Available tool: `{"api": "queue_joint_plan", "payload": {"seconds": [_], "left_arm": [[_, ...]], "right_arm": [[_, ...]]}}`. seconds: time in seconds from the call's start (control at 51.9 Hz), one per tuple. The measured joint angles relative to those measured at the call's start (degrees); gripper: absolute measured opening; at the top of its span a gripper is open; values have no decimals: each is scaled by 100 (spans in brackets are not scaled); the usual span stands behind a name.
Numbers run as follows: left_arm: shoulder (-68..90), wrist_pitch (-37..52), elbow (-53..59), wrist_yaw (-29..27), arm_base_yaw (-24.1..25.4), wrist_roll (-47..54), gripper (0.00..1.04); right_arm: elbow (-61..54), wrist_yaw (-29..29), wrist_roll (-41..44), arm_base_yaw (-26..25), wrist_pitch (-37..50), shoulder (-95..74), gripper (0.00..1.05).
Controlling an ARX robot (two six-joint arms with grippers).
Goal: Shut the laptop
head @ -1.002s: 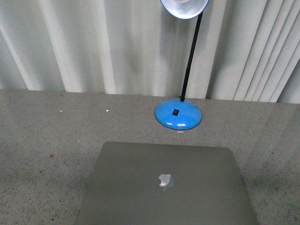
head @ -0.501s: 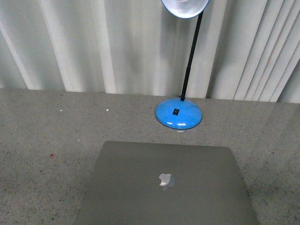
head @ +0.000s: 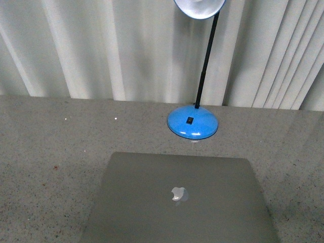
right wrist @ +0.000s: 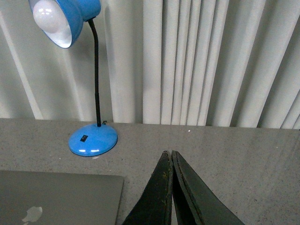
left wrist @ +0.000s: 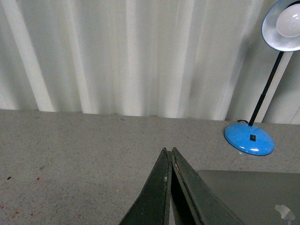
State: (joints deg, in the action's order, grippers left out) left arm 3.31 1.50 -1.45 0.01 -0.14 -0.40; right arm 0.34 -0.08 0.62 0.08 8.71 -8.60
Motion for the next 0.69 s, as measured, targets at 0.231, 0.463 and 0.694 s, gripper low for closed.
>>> {"api": "queue_joint_plan", "payload": {"seconds": [0.231, 0.463, 0.694], "left_arm": [[-313, -146, 0, 0, 0, 0, 4], [-313, -146, 0, -2, 0, 0, 33], [-313, -146, 0, -2, 0, 0, 70]], "right_arm": [[2, 0, 0, -2, -868, 833, 3], [2, 0, 2, -2, -868, 835, 28], [2, -2, 2, -2, -868, 835, 65]]}}
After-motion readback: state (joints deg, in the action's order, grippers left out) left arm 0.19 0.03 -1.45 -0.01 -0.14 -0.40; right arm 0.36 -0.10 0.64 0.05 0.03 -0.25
